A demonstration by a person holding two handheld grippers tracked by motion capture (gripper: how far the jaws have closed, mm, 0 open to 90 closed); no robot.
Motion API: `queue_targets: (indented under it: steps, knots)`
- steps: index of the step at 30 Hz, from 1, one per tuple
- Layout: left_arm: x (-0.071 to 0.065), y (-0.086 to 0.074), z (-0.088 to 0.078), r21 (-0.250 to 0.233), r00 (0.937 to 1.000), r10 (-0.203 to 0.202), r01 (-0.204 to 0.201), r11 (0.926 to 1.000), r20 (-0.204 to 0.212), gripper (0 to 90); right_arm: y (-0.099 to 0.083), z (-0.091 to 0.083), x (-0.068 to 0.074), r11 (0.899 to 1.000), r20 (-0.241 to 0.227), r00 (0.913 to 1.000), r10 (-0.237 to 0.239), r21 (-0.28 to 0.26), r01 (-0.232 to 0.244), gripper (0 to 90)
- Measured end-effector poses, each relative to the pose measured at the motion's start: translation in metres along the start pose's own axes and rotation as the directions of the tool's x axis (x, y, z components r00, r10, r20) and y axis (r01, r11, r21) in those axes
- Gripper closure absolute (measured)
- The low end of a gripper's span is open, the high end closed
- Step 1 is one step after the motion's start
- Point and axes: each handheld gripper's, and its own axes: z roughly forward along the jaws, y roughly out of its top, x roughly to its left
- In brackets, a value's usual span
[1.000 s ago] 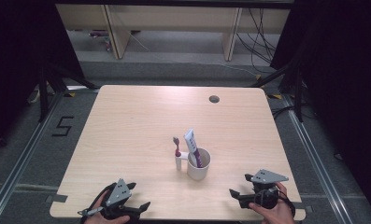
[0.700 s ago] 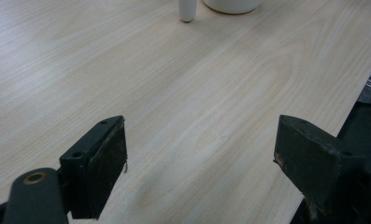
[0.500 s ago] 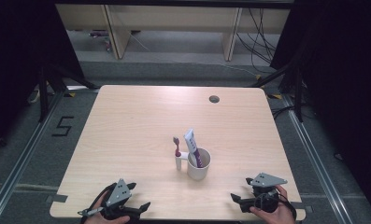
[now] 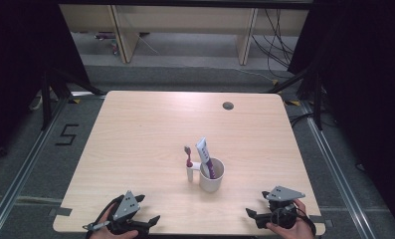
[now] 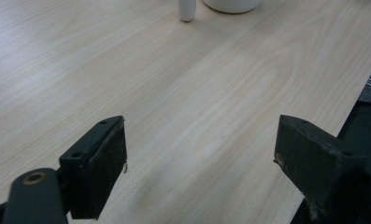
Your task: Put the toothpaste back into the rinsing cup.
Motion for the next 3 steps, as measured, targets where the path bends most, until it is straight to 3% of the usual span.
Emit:
queue_targets:
  steps: [3]
  knots:
    - [-0.0008, -0.0003, 0.0007, -0.012, 0.9999, -0.012, 0.012, 0.9999, 0.004, 16.7, -0.0001, 0.0009, -0.0003, 1.0, -0.007, 1.0, -0.005, -0.004, 0.005, 16.3]
